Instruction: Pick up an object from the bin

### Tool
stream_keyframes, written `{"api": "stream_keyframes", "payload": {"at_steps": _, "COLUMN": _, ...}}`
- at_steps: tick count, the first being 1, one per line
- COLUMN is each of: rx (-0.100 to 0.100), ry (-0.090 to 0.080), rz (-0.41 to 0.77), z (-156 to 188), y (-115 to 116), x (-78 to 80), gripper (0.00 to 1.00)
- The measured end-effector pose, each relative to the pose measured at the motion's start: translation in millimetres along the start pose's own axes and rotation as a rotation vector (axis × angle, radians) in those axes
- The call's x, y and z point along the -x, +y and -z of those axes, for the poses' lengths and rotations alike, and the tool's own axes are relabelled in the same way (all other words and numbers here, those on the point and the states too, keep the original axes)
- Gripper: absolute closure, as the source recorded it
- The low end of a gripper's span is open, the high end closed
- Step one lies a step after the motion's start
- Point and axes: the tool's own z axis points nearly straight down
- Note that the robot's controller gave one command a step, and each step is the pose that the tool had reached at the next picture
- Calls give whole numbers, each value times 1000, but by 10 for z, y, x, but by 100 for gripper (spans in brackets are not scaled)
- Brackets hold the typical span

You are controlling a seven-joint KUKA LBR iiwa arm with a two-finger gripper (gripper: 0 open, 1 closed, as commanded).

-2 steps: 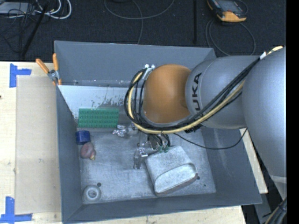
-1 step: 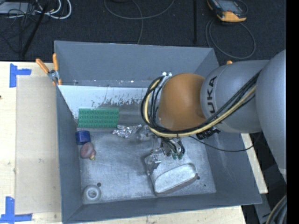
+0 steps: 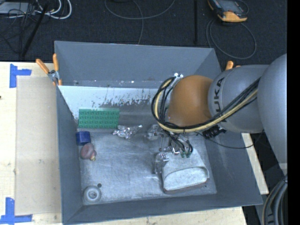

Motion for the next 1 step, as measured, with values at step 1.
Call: {"api": "stream_keyframes", "payload": {"at_steps": 1, "rx": -5, "ry": 6, "rz": 59, "z": 455, "y": -229, "x": -632, "gripper": 0}}
